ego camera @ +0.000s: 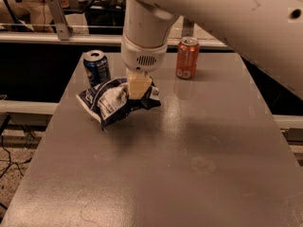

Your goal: Move blue chip bag near pepsi can

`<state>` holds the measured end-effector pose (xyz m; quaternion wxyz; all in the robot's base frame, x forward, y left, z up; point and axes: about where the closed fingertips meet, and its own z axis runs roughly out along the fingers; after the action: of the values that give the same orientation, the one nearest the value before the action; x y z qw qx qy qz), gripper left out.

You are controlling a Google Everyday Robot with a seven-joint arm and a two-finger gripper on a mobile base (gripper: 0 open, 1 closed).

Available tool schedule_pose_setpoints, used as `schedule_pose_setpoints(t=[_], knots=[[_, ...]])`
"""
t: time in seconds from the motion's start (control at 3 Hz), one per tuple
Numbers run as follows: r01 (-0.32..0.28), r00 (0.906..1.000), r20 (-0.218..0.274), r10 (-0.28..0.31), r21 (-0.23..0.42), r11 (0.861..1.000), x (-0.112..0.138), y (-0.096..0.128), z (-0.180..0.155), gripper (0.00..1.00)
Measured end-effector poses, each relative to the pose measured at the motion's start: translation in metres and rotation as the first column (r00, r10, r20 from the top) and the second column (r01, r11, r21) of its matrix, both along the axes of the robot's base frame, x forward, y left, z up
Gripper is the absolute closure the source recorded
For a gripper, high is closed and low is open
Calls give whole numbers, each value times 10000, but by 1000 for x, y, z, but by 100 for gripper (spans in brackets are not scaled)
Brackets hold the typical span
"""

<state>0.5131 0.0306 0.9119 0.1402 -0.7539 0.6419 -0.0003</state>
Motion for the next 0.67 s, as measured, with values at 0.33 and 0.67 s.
schedule_pose_setpoints(t=[0.33,0.67], knots=[[14,10000,-63,-14,132,9999,15,23,-4,81],[-170,9998,-114,171,89,9998,29,44,-12,50]])
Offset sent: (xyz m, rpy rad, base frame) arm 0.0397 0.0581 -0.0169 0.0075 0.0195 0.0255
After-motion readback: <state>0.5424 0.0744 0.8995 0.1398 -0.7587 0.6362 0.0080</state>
